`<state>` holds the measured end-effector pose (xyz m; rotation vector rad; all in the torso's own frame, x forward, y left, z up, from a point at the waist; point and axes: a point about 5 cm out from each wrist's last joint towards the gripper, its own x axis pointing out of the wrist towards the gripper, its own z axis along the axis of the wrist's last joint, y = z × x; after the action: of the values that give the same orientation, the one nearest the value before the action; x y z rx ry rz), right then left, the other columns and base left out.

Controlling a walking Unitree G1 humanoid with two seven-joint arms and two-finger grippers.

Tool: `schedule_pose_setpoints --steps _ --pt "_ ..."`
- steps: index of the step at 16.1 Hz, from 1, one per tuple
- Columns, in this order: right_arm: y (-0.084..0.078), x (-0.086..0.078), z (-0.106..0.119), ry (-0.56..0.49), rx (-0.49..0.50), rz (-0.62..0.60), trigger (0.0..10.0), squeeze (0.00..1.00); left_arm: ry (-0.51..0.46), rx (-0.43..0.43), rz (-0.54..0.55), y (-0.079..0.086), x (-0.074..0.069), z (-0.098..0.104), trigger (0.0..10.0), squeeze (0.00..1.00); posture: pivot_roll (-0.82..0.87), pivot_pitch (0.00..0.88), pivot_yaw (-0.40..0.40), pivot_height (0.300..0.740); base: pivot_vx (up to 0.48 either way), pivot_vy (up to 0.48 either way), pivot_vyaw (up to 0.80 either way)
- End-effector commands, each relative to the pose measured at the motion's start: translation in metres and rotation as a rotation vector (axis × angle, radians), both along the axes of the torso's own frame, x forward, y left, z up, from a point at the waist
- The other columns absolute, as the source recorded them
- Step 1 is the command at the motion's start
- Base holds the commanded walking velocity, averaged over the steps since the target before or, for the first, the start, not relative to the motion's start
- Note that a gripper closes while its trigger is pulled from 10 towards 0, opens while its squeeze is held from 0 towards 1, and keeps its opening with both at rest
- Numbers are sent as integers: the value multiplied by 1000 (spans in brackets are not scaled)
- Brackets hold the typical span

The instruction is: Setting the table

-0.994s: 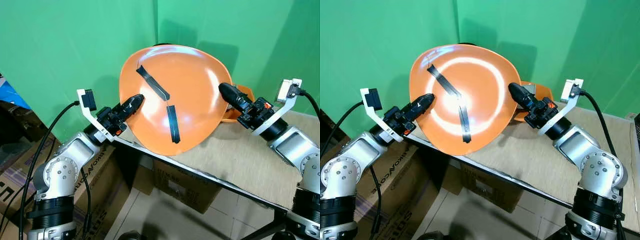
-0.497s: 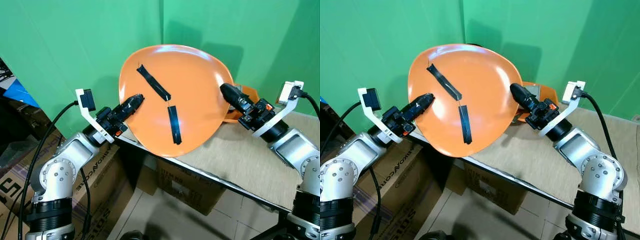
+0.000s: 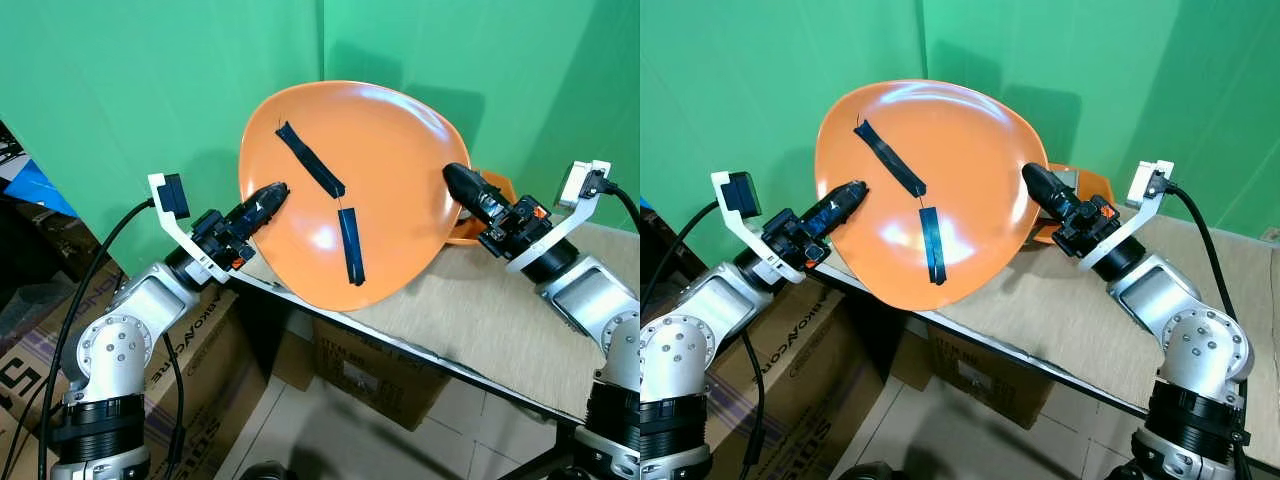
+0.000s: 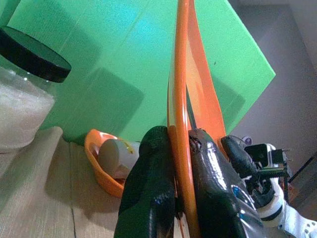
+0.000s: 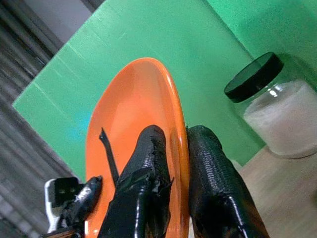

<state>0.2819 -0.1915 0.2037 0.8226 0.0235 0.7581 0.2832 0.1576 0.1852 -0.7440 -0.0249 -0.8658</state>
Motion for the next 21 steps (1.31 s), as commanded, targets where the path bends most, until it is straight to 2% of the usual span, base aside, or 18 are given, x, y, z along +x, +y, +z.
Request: schedule_pose_setpoints --steps 1,4,6,10,11,12,13,14,15,16,17,18,19,21 --pt "4 -3 7 -32 5 41 10000 1000 -20 30 8 1 2 7 0 0 27 0 102 740 0 0 0" --pt "0 -3 7 -37 0 18 10000 1000 -29 13 16 3 4 11 0 0 29 0 102 740 0 0 0" --pt "-12 -5 11 -54 -13 -36 10000 1000 -45 -3 39 6 5 16 0 0 31 0 100 740 0 0 0" --pt "-55 -21 24 -109 -60 -167 10000 1000 -120 -14 77 13 6 39 0 0 24 0 109 740 0 0 0" --pt "-57 -24 29 -130 -76 -180 10000 1000 -138 -7 84 12 7 44 0 0 25 0 109 740 0 0 0" --pt "-51 -26 39 -168 -144 -201 10000 1000 -192 76 126 5 11 54 0 0 28 0 106 740 0 0 0" --pt "-51 -26 39 -168 -144 -201 10000 1000 -192 76 126 5 11 54 0 0 28 0 106 740 0 0 0" --pt "-36 -28 46 -193 -260 -204 10000 910 -252 166 200 -1 16 64 0 0 29 0 106 740 0 0 0" --pt "-16 -32 51 -229 -436 -241 10000 0 -338 284 323 -8 20 76 0 0 25 0 106 740 0 0 0" --pt "-7 -33 50 -241 -588 -336 10000 0 -448 431 455 -13 22 85 1647 0 25 0 103 740 0 0 0" --pt "-2 -33 48 -262 -717 -414 10000 0 -522 502 513 -18 20 91 10000 0 28 0 96 740 0 0 0" --pt "6 -34 45 -270 -797 -468 10000 0 -542 514 537 -24 18 92 10000 0 30 0 93 740 0 0 0" --pt "14 -34 46 -306 -836 -568 10000 0 -540 512 582 -30 15 90 10000 0 28 0 91 740 0 0 0" --pt "26 -35 46 -354 -864 -647 10000 0 -547 510 622 -37 12 86 10000 0 27 0 92 740 0 0 0"
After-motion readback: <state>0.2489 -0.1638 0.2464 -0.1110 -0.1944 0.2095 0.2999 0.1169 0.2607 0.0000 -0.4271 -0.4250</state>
